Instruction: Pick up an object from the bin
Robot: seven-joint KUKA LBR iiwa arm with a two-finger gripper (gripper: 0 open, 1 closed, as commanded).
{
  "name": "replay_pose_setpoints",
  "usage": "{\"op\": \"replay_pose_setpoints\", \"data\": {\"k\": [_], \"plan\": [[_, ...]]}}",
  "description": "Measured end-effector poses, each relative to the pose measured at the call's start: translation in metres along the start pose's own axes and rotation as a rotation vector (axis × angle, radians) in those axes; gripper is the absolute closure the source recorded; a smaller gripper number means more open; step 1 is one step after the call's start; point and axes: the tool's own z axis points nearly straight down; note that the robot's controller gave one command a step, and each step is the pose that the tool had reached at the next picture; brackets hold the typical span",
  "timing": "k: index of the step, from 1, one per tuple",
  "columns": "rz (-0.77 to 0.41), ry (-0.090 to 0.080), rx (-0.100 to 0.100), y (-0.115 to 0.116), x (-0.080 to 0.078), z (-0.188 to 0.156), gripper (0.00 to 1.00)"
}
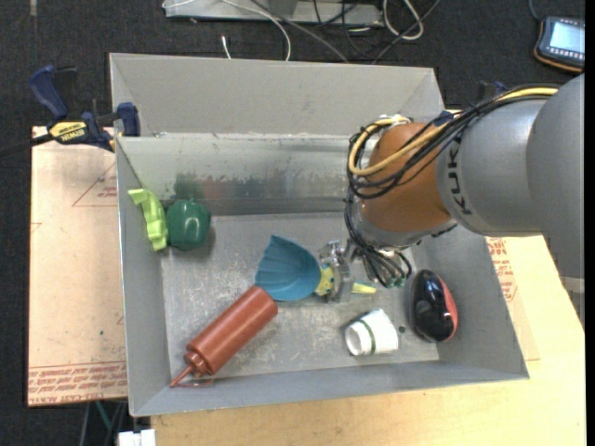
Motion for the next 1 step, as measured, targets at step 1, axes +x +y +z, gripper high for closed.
{"op": "replay_pose_setpoints", "data": {"k": [1], "plan": [[0.012, -0.002, -0.001, -0.0005, -0.0027, -0.0078, 1.00]]}}
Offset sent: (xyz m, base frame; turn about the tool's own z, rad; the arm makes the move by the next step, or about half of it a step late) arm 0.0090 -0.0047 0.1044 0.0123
